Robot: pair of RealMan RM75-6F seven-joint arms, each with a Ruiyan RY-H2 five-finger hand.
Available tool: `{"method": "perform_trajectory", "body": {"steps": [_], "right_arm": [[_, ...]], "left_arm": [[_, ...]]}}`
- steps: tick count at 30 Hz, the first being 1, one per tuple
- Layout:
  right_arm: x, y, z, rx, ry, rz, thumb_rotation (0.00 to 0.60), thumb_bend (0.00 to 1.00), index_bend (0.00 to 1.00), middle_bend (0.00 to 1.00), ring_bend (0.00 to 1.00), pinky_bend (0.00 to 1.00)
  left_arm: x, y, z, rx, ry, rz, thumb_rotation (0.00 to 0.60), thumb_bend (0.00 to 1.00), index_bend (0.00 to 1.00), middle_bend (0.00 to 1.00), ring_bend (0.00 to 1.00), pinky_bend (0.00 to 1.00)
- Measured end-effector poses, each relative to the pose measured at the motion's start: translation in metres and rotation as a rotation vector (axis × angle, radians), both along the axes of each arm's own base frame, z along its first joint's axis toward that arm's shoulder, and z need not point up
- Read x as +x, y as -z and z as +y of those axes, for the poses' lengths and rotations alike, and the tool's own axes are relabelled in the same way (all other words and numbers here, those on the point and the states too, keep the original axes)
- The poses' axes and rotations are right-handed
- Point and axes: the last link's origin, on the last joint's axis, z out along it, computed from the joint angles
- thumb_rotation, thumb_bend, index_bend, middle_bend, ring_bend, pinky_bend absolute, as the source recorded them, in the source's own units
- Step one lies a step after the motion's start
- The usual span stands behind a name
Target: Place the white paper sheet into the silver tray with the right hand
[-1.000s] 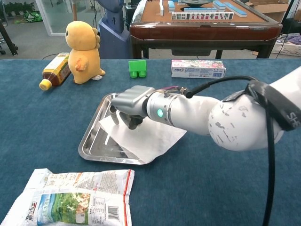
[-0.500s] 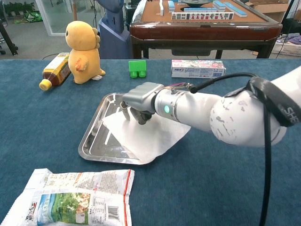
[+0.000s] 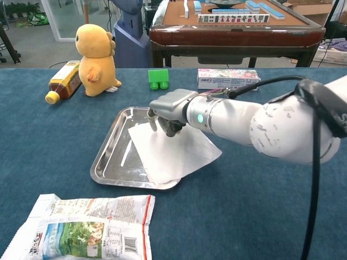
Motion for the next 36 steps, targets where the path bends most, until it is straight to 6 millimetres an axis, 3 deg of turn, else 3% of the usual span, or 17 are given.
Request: {"method": "perform_trajectory", "body": {"steps": [7, 12, 17, 27, 36], "right_arm": [[-0.006, -0.03, 0.014, 0.04, -0.043, -0.028, 0.6, 1.0, 0.37, 0.75, 0.75, 0.78], [-0.024, -0.053, 0.028, 0.079, -0.077, 0.005, 0.6, 1.0, 0.36, 0.75, 0.75, 0.78], [-0.043, -0.064, 0.044, 0.126, -0.103, 0.052, 0.6, 1.0, 0.36, 0.75, 0.75, 0.78], [-0.049, -0.064, 0.055, 0.175, -0.119, 0.081, 0.6, 1.0, 0.36, 0.75, 0.75, 0.78], [-0.045, -0.051, 0.06, 0.209, -0.13, 0.099, 0.6, 1.0, 0.36, 0.75, 0.75, 0.78]], "left_arm": [[-0.001, -0.001, -0.002, 0.004, -0.012, 0.001, 0.6, 0.25, 0.2, 0.22, 0.21, 0.13], [-0.001, -0.001, -0.002, 0.004, -0.014, 0.003, 0.6, 0.25, 0.2, 0.22, 0.21, 0.13], [0.001, 0.001, 0.0, -0.001, -0.009, 0.004, 0.6, 0.25, 0.2, 0.22, 0.21, 0.13], [0.002, 0.001, 0.001, -0.002, -0.01, 0.007, 0.6, 0.25, 0.2, 0.22, 0.21, 0.13], [0.001, 0.001, 0.0, -0.001, -0.015, 0.006, 0.6, 0.25, 0.2, 0.22, 0.21, 0.13]]}}
